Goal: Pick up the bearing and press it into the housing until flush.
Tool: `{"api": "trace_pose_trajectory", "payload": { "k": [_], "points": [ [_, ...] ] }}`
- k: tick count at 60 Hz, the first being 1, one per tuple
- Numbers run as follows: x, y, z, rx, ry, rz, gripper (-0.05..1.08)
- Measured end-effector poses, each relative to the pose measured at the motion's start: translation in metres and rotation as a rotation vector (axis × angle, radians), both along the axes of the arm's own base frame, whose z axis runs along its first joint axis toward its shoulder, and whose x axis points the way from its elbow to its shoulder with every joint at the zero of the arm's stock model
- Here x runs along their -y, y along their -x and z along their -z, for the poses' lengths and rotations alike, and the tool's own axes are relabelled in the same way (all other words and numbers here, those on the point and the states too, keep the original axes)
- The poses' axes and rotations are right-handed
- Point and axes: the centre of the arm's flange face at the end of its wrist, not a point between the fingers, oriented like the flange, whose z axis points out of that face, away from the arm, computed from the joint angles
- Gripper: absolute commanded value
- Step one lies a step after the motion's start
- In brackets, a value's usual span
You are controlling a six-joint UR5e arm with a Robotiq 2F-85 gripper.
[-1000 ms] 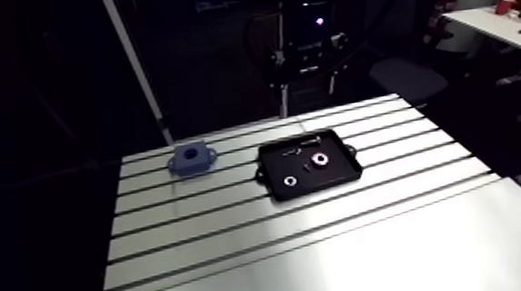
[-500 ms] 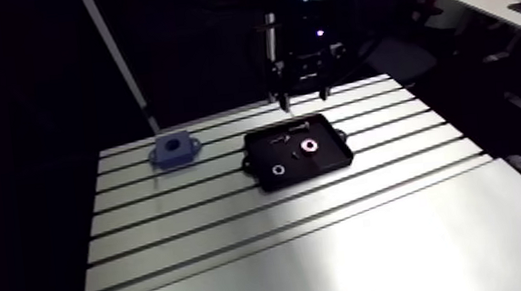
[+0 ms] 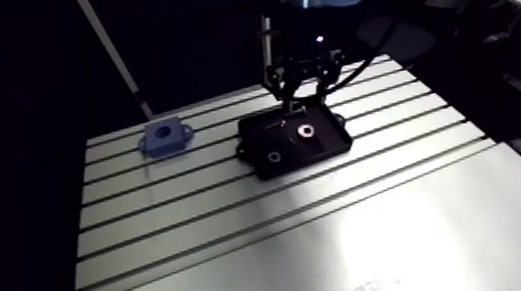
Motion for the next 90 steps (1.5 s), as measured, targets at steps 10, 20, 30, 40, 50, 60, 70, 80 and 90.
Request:
{"api": "trace_pose_trajectory", "payload": {
  "k": [10,20,30,40,50,60,70,80,90],
  "points": [
    [-0.002,-0.002,0.011,0.012,0.003,0.004,0.33],
    [-0.002,-0.004,0.019,0.023,0.006,0.005,0.35],
    [-0.002,-0.007,0.023,0.025,0.007,0.006,0.36],
    [-0.002,-0.01,0.026,0.03,0.008,0.007,0.37],
    [-0.002,-0.012,0.03,0.032,0.009,0.008,0.37],
    [-0.002,-0.015,0.033,0.036,0.01,0.008,0.37],
    [-0.001,-0.016,0.034,0.038,0.011,0.008,0.37],
    [-0.001,-0.015,0.035,0.04,0.011,0.008,0.39],
    [-0.002,-0.015,0.037,0.041,0.012,0.008,0.41]
  ]
}}
